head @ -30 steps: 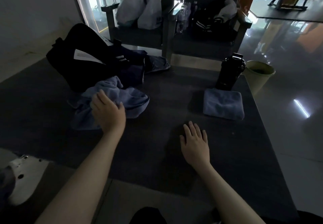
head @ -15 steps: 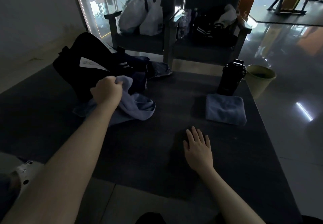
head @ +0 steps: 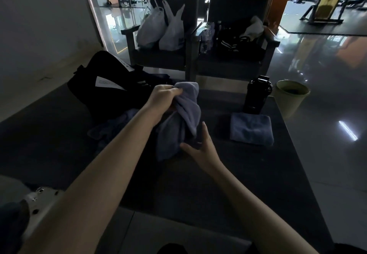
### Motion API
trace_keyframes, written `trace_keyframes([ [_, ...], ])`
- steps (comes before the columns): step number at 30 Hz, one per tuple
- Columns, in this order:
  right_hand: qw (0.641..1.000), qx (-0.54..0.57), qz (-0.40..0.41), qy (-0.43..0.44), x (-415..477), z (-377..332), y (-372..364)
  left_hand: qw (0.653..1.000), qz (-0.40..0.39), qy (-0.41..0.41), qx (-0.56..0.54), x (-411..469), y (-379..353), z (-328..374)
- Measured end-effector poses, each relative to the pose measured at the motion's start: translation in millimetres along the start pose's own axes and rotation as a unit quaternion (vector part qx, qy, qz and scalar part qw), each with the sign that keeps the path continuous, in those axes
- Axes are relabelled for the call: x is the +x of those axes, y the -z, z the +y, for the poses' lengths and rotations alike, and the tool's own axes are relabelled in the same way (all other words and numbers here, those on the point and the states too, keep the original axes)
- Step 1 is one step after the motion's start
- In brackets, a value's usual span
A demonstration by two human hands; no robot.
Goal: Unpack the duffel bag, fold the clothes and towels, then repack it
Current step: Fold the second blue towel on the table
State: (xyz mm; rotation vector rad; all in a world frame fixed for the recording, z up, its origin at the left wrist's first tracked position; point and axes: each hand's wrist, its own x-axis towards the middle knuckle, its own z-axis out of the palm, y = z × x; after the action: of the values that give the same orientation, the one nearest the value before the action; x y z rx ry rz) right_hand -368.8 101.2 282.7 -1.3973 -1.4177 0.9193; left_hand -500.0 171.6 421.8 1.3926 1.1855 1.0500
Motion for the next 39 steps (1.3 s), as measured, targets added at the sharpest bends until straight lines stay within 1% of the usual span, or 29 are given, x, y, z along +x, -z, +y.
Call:
trace_keyframes([
  [2, 0.998, 0.044, 0.009, 0.038, 5.6, -6.4, -4.3, 0.996, -0.033, 0.029, -0.078, -5.4, -5.9, -1.5],
  [4, 0.997, 0.050, 0.049, 0.028, 6.9, -11.7, -2.0, 0.993, -0.041, 0.040, -0.106, -8.2, -6.8, -2.6],
  [6, 0.995, 0.044, 0.082, 0.020, 6.2, -13.4, 6.7, 0.997, -0.012, 0.027, -0.076, -7.5, -3.3, -5.3],
  [8, 0.993, 0.068, 0.092, 0.012, 4.4, -14.7, 20.4, 0.998, 0.031, 0.008, -0.048, -5.5, 1.1, -8.1],
  [10, 0.992, 0.080, 0.089, -0.032, 1.4, -21.7, 36.3, 0.997, 0.046, -0.001, -0.068, -2.8, 0.3, -11.4],
  [11, 0.992, 0.068, 0.080, -0.067, -0.5, -24.8, 44.4, 0.997, 0.035, -0.002, -0.066, -1.1, -2.7, -15.3],
  [12, 0.991, 0.040, 0.069, -0.109, -2.0, -26.1, 51.8, 0.999, 0.017, 0.001, -0.035, 0.9, -6.6, -21.6],
  [14, 0.978, -0.044, 0.048, -0.200, -4.6, -24.4, 64.3, 0.995, -0.033, 0.024, 0.089, 1.7, -15.4, -39.8],
  [16, 0.952, -0.109, 0.016, -0.287, -8.6, -18.4, 75.5, 0.973, -0.062, 0.045, 0.216, -3.2, -21.3, -62.9],
  [18, 0.926, -0.169, -0.025, -0.337, -16.8, -13.4, 83.9, 0.946, -0.062, 0.073, 0.311, -11.3, -21.6, -86.6],
  [22, 0.891, -0.278, -0.088, -0.349, -31.2, -4.2, 94.6, 0.870, -0.053, 0.168, 0.460, -28.9, -19.3, -127.5],
  [25, 0.861, -0.328, -0.133, -0.364, -31.6, -1.8, 97.4, 0.831, -0.041, 0.208, 0.514, -39.4, -22.4, -145.7],
  [27, 0.838, -0.352, -0.180, -0.375, -31.1, -3.8, 98.8, 0.813, -0.029, 0.195, 0.548, -40.2, -25.3, -153.6],
  [29, 0.827, -0.339, -0.216, -0.394, -33.3, -9.0, 101.6, 0.800, -0.021, 0.164, 0.577, -34.9, -25.8, -154.3],
  [30, 0.820, -0.331, -0.235, -0.403, -35.4, -11.0, 103.4, 0.796, -0.019, 0.155, 0.585, -30.6, -24.7, -153.9],
  [31, 0.810, -0.328, -0.257, -0.412, -37.4, -12.4, 105.0, 0.801, -0.014, 0.146, 0.581, -25.5, -22.9, -153.3],
  [33, 0.794, -0.320, -0.293, -0.426, -39.8, -11.9, 108.2, 0.830, -0.001, 0.100, 0.548, -13.3, -20.4, -151.7],
  [34, 0.793, -0.306, -0.299, -0.433, -40.1, -10.4, 109.9, 0.849, -0.006, 0.069, 0.523, -7.7, -19.8, -151.5],
  [36, 0.806, -0.287, -0.278, -0.437, -37.3, -7.0, 112.8, 0.883, -0.042, 0.034, 0.466, -1.8, -20.8, -152.5],
  [37, 0.816, -0.298, -0.255, -0.426, -34.1, -5.8, 112.5, 0.885, -0.055, 0.038, 0.461, -1.3, -21.9, -153.2],
  [38, 0.826, -0.329, -0.221, -0.401, -30.0, -4.6, 110.9, 0.874, -0.049, 0.047, 0.480, -3.2, -23.4, -154.0],
  [39, 0.835, -0.373, -0.174, -0.365, -25.5, -5.0, 108.0, 0.858, -0.020, 0.053, 0.510, -5.7, -24.8, -156.5],
])
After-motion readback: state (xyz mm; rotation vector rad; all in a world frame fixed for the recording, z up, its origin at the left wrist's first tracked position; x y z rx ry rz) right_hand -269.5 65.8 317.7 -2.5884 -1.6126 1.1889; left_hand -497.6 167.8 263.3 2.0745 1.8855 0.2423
